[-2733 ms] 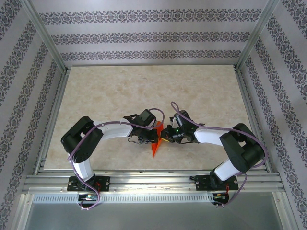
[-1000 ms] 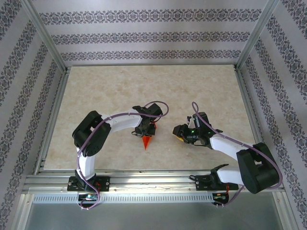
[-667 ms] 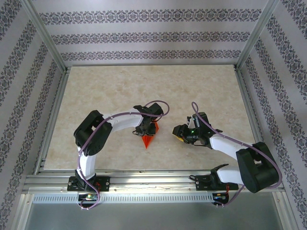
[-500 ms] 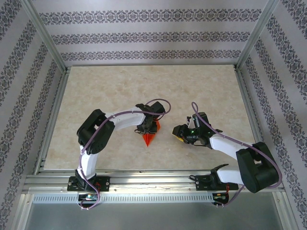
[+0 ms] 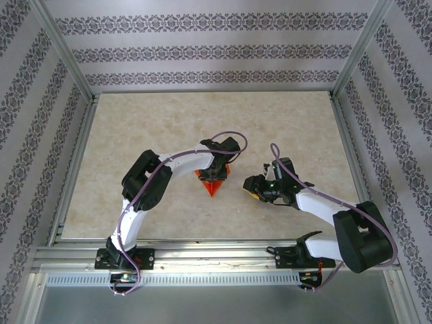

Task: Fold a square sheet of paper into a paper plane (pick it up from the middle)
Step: Move a paper plane to the center of the table.

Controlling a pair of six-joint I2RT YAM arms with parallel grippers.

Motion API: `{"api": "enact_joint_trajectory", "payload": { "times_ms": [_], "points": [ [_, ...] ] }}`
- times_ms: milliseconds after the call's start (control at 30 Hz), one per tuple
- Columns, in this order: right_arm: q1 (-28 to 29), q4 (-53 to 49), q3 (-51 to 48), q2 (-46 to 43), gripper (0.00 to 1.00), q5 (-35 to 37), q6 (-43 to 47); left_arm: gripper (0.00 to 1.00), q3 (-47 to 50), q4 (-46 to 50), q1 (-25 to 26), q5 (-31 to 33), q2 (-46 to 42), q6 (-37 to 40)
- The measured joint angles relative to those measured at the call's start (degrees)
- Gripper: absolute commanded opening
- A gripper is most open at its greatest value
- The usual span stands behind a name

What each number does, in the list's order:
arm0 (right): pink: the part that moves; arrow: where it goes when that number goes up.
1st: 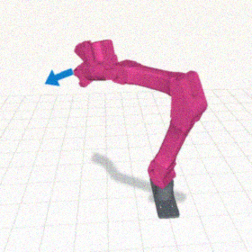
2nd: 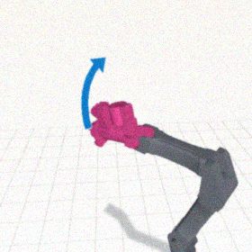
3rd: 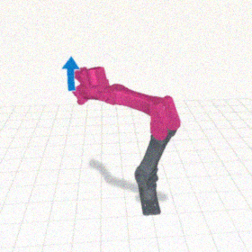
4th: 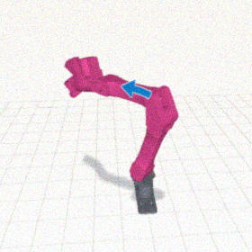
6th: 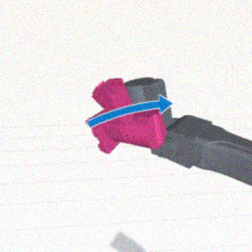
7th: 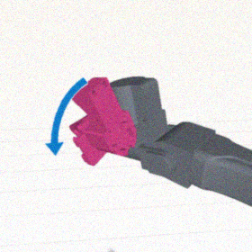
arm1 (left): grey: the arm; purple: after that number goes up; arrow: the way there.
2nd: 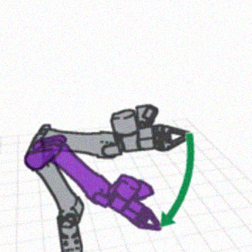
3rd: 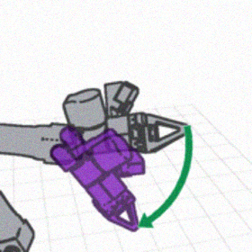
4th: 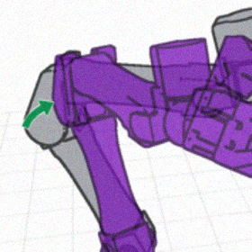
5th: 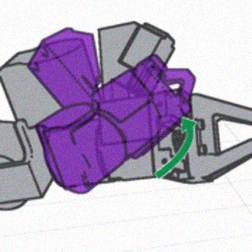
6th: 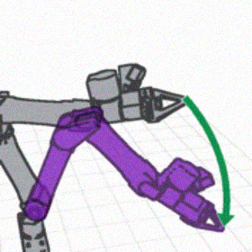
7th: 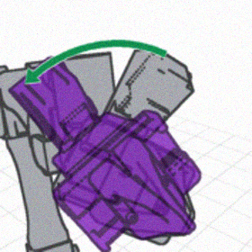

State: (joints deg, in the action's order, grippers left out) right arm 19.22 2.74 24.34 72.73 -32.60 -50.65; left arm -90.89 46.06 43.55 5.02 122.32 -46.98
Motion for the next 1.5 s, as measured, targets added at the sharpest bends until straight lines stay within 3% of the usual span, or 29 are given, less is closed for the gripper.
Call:
{"api": "enact_joint_trajectory", "payload": {
  "times_ms": [667, 833, 967, 1033, 1067, 1167, 1233, 1500],
  "points": [
    [-2.25, -3.63, 0.04, -6.21, 0.48, 0.24, 1.49, 0.51, 0.33, 0.00, -0.52, 1.25, -6.45, -0.44],
    [-3.72, -8.37, 1.66, -8.68, 0.52, 2.43, 4.83, 0.62, 6.36, -2.91, -0.55, 1.31, -14.75, -0.37],
    [-4.13, -15.47, 6.56, -10.91, 0.56, 10.36, 10.69, 0.76, 16.11, -9.03, -0.55, 3.08, -25.68, 0.57],
    [-4.13, -18.56, 9.53, -12.02, 0.61, 16.52, 14.75, 0.96, 21.40, -12.22, -0.68, 4.98, -31.26, 1.81],
    [-4.13, -18.99, 10.60, -12.81, 0.67, 20.17, 17.14, 1.00, 24.11, -13.66, -0.90, 6.16, -34.14, 2.71],
    [-4.13, -16.35, 10.43, -15.10, 0.82, 31.45, 24.17, 1.00, 31.52, -18.08, -2.95, 9.22, -41.35, 6.08],
    [-4.52, -12.98, 8.87, -15.15, 0.85, 37.57, 28.26, 1.00, 35.65, -20.61, -5.51, 10.47, -45.00, 8.68],
    [-10.12, 3.17, 7.02, -3.28, 0.87, 49.35, 41.59, 1.00, 46.90, -29.05, -20.44, 13.64, -51.80, 19.82]
  ]
}}
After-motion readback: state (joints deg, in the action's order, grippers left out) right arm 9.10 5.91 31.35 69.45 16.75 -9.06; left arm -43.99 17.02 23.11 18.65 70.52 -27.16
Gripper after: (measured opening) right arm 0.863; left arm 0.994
